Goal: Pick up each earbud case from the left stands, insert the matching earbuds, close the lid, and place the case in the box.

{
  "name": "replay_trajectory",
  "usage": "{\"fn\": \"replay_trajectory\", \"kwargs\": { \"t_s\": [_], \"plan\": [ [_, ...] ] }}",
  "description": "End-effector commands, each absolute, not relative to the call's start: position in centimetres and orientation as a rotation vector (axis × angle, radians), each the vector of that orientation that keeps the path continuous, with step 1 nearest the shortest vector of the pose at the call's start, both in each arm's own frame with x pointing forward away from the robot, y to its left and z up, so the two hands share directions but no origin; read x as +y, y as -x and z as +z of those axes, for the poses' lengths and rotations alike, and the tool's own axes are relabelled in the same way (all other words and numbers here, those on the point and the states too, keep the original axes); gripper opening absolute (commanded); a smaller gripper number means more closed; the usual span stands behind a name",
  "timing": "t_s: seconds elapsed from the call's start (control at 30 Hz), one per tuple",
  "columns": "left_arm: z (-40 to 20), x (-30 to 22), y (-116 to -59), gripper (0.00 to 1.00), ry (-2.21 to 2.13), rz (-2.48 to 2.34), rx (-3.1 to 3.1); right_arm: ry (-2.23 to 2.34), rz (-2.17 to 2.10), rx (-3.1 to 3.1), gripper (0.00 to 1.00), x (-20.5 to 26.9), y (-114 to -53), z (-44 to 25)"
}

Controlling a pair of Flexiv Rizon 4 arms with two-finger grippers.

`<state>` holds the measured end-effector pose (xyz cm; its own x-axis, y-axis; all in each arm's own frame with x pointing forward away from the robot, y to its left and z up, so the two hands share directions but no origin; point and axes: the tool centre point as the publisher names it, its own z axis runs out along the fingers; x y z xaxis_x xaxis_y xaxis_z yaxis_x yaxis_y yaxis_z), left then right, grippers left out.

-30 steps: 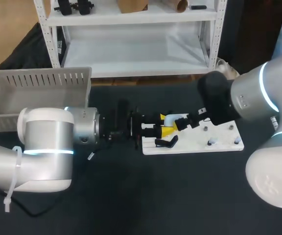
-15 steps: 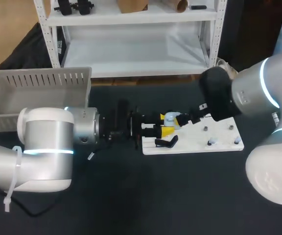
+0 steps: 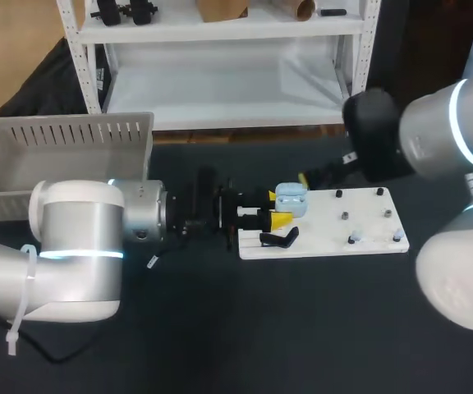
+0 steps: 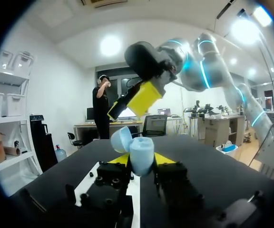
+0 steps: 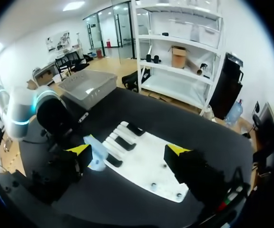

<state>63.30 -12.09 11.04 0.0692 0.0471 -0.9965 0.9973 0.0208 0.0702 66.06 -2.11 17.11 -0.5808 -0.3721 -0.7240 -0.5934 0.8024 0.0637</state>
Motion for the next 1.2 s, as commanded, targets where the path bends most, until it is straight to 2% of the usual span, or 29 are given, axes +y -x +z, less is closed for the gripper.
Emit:
{"fn": "replay_trajectory", "kwargs": {
  "t_s": [0.03, 0.37, 0.8, 0.83, 0.9, 0.93, 0.97, 1.03, 1.07, 1.1, 1.13, 1.2],
  "plan": [
    [11.0, -12.1, -63.1, 0.0, -1.254, -1.113, 1.202, 0.639, 0.017, 2.262, 1.0, -5.9, -64.3, 19.0],
    [11.0, -12.1, -63.1, 0.0, -1.254, -1.113, 1.202, 0.672, -0.227, 2.42, 1.0, -13.0, -64.1, 14.8],
    [11.5, -12.4, -63.2, 0.0, -1.314, -1.097, 1.119, 0.628, -0.232, 2.545, 1.0, -15.5, -63.7, 11.3],
    [11.5, -12.3, -63.2, 0.0, -1.317, -1.093, 1.117, 0.627, -0.234, 2.549, 0.94, -15.5, -63.7, 11.1],
    [11.5, -12.2, -63.2, 0.0, -1.316, -1.083, 1.117, 0.629, -0.237, 2.565, 0.93, -15.6, -63.7, 10.5],
    [11.5, -12.2, -63.2, 0.0, -1.316, -1.083, 1.117, 0.631, -0.238, 2.571, 0.87, -15.6, -63.8, 10.2],
    [11.5, -12.2, -63.2, 0.0, -1.316, -1.083, 1.117, 0.634, -0.241, 2.58, 0.76, -15.7, -63.8, 9.9],
    [11.5, -12.2, -63.2, 0.0, -1.316, -1.083, 1.117, 0.641, -0.246, 2.598, 0.72, -15.7, -63.9, 9.2],
    [11.5, -12.2, -63.2, 0.0, -1.316, -1.083, 1.117, 0.65, -0.25, 2.605, 0.66, -15.7, -63.9, 8.8],
    [11.5, -12.2, -63.2, 0.0, -1.316, -1.083, 1.117, 0.656, -0.251, 2.612, 0.51, -15.7, -64.0, 8.4],
    [11.5, -12.2, -63.2, 0.0, -1.316, -1.083, 1.117, 0.661, -0.256, 2.617, 0.49, -15.7, -64.0, 8.0],
    [11.5, -12.2, -63.2, 0.0, -1.316, -1.083, 1.117, 0.668, -0.26, 2.63, 0.51, -15.7, -64.1, 7.4]
  ]
}}
